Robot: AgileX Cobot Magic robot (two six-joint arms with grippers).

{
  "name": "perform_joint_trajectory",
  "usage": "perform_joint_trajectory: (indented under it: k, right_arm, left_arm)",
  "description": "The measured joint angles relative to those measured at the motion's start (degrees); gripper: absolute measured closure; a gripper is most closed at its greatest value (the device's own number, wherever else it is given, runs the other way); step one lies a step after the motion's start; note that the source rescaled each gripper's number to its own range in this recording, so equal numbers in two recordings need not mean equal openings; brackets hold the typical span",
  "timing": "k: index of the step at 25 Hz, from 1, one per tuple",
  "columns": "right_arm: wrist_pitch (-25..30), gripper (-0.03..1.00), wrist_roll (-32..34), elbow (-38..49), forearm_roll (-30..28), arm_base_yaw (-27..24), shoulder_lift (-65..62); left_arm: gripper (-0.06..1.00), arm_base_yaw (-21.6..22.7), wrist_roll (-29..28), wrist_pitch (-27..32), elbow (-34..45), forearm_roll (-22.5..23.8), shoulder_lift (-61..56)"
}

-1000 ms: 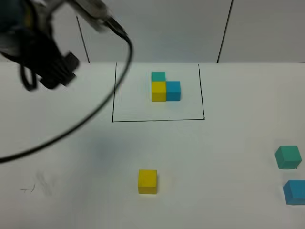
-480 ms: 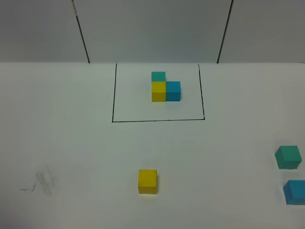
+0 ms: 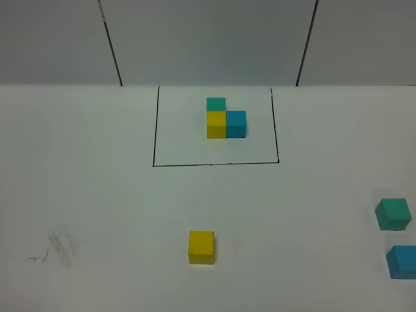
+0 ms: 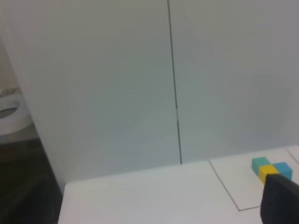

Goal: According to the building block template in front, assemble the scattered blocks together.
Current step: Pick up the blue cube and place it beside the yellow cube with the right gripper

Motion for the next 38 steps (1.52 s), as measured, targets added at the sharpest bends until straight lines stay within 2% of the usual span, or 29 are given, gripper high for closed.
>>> perform_joint_trajectory:
  k: [5,9,13,18,22,28,31,38]
  right_arm:
    - [0.0,0.97,0.0,0.0,0.0,0.0,0.0]
    - [0.0,0.97,0.0,0.0,0.0,0.0,0.0]
    - [0.0,0.97,0.0,0.0,0.0,0.0,0.0]
    - [0.0,0.97,0.0,0.0,0.0,0.0,0.0]
    - [0.0,0.97,0.0,0.0,0.0,0.0,0.0]
    - [0.0,0.97,0.0,0.0,0.0,0.0,0.0]
    - [0.0,0.97,0.0,0.0,0.0,0.0,0.0]
    - [0.0,0.97,0.0,0.0,0.0,0.0,0.0]
  left_arm:
    - [0.01,11.1,1.7,0.0,12.9,-3.2,-7.4]
    - [0.02,16.7,-1.9,-1.2,25.5,-5.0,-13.2]
    - [0.03,19.2,-5.8,-4.8,37.8,-5.4,-17.3]
    - [0.04,19.3,-9.9,-7.1,48.2,-7.0,-17.4]
    - [0.05,19.3,-11.3,-7.4,52.1,-7.4,-17.4]
    - [0.10,19.3,-11.6,-7.3,52.3,-7.8,-17.4]
    - [0.17,19.3,-11.6,-7.3,52.3,-7.9,-17.4]
    - [0.42,19.3,-11.7,-7.3,52.3,-7.9,-17.4]
